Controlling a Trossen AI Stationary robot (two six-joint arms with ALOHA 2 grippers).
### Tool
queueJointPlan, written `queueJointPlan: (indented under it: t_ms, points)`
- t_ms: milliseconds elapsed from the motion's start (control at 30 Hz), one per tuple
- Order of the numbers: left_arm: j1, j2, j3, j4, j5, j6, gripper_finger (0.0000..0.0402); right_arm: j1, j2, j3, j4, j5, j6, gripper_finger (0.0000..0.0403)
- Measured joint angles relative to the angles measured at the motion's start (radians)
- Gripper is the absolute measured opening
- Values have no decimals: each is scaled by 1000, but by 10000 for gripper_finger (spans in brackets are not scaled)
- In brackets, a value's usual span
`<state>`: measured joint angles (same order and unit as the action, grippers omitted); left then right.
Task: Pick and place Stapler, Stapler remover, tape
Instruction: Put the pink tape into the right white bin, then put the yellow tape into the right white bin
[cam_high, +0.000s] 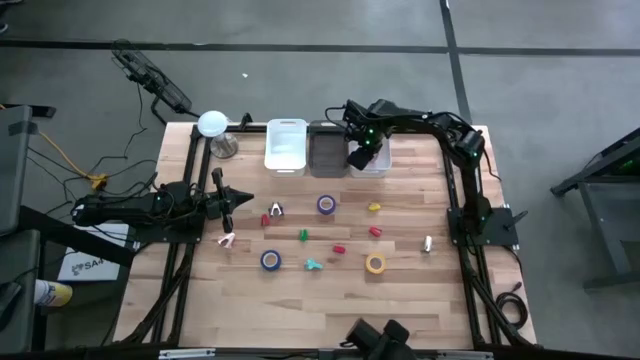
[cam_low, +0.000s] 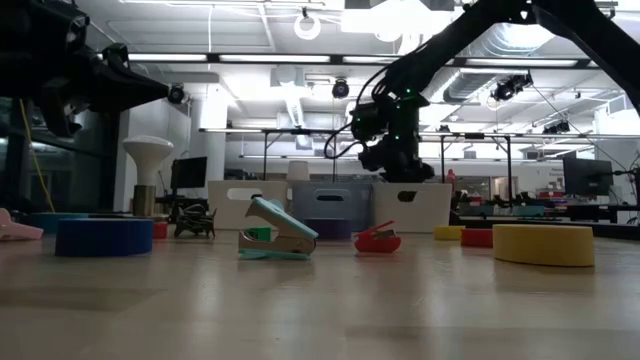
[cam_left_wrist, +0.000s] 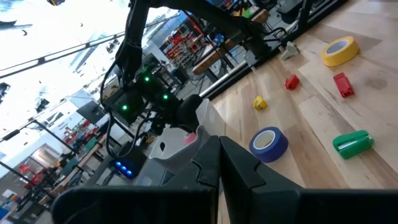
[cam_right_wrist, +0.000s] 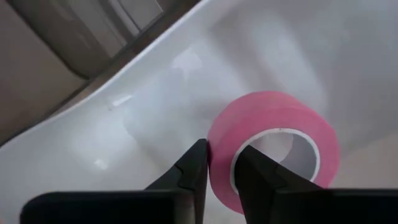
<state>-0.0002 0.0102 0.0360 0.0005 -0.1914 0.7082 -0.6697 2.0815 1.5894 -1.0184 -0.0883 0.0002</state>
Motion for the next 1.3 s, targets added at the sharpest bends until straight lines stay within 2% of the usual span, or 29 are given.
queueJointPlan:
  t_ms: [200,467,700,1000,1300]
  points:
    - [0,0,0,0,0,-6,3,2,0,0,-18,-4,19,85]
    - [0,0,0,-1,0,-6,3,2,0,0,-52,-79,30,138]
    - [0,0,0,-1,0,-7,3,-2,0,9,-63,-26,45,170]
    - [0,0,0,-1,0,-8,3,-7,-1,152,-131,-7,44,174]
    - [0,0,0,-2,0,-8,3,10,-2,298,-325,64,44,174]
